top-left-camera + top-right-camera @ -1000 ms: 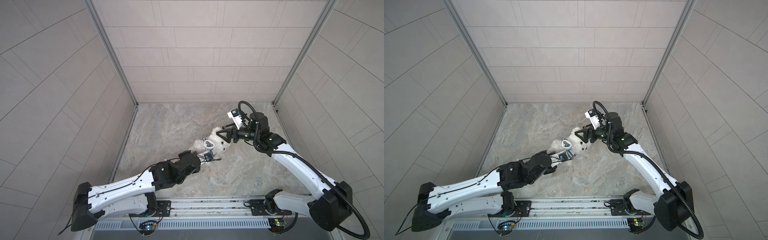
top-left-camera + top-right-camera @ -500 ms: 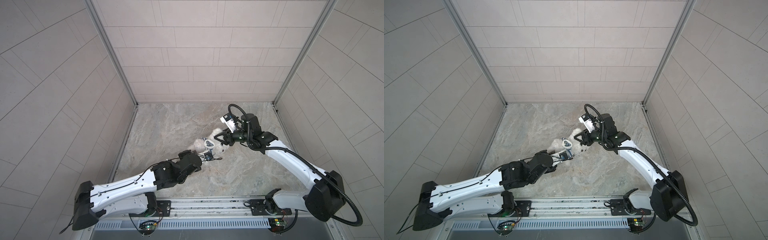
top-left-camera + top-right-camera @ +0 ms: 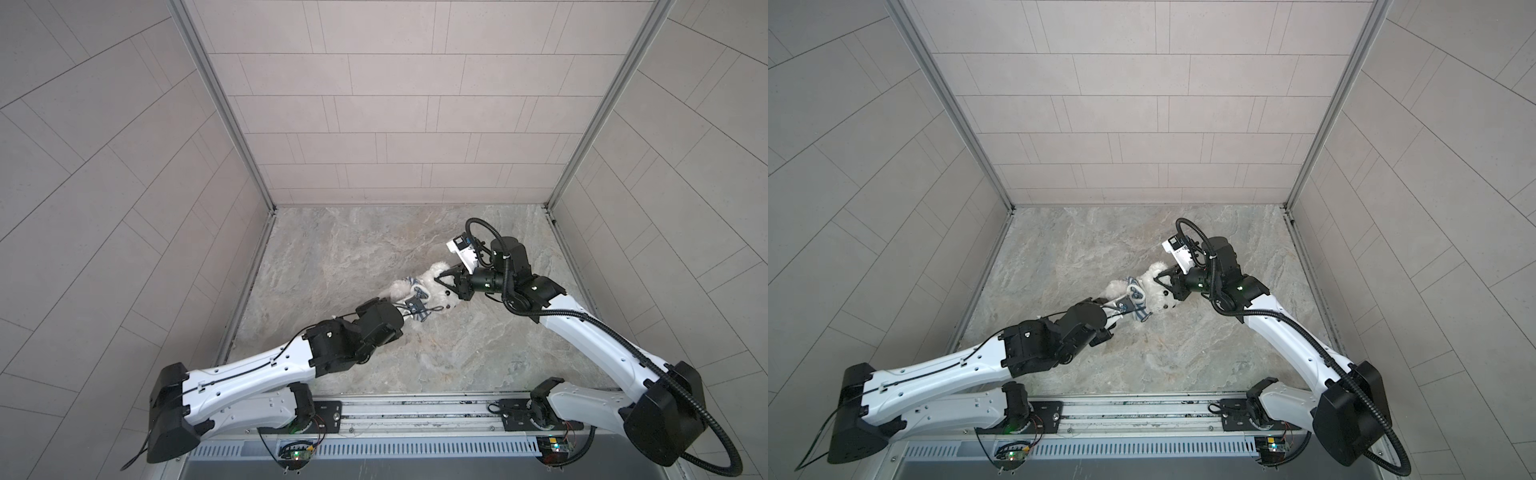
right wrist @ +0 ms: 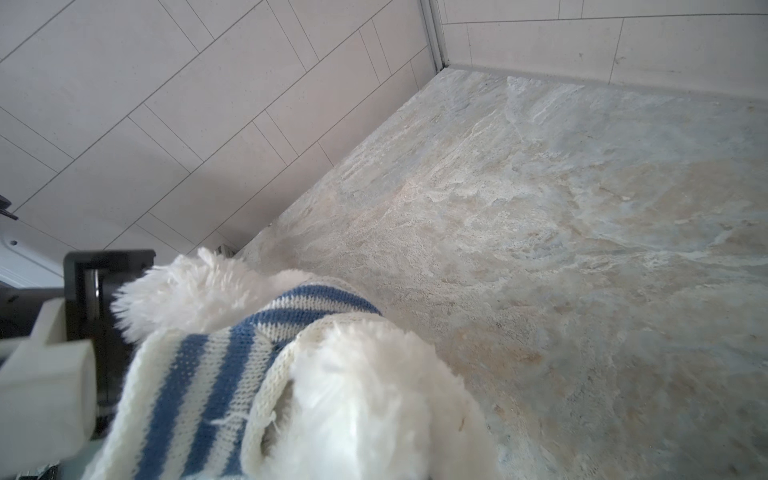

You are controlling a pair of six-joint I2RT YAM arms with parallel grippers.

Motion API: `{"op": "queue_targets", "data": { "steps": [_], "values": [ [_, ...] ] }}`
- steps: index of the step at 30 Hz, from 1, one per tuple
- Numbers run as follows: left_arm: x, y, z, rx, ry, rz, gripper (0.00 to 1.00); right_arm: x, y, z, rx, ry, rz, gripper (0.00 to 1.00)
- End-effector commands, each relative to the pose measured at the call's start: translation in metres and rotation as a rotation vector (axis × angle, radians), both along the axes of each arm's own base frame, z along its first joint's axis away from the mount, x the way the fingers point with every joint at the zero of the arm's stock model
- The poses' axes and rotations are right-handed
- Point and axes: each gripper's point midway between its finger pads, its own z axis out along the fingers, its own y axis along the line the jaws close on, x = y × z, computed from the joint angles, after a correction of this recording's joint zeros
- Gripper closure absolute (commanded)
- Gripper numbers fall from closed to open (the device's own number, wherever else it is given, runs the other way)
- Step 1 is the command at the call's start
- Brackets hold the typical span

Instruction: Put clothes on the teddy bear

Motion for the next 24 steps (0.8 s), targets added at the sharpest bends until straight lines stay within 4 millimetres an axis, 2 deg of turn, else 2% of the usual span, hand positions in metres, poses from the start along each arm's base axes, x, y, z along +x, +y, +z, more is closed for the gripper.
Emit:
{"op": "queue_targets", "data": {
  "steps": [1,4,8,10,11,14,17,20,24],
  "values": [
    [0.006,0.003,0.014,-0.236,0.195,0.117,0.37,0.002,-0.011,0.026,0.06,-0.138,-0.085,1.0],
    [0.001,0.005,0.014,-0.411,0.309,0.173,0.25,0.007,-0.025,0.031,0.098,-0.198,-0.194,1.0],
    [-0.009,0.008,0.017,-0.614,0.441,0.254,0.22,0.009,-0.037,0.028,0.141,-0.214,-0.288,1.0],
    [-0.013,0.006,0.022,-0.699,0.489,0.283,0.23,0.01,-0.043,0.027,0.141,-0.221,-0.336,1.0],
    [-0.015,0.002,0.026,-0.749,0.518,0.286,0.29,0.008,-0.046,0.012,0.12,-0.202,-0.359,1.0],
    [-0.022,-0.014,0.029,-0.868,0.613,0.276,0.53,0.006,-0.052,0.005,0.113,-0.205,-0.416,1.0],
    [-0.028,-0.023,0.024,-0.906,0.656,0.281,0.7,0.002,-0.056,0.004,0.109,-0.215,-0.452,1.0],
    [-0.034,-0.038,0.018,-0.915,0.684,0.267,0.84,-0.001,-0.057,0.0,0.101,-0.218,-0.467,1.0],
    [-0.034,-0.057,0.005,-0.897,0.706,0.277,0.93,-0.005,-0.053,-0.008,0.097,-0.199,-0.468,1.0]
  ]
}}
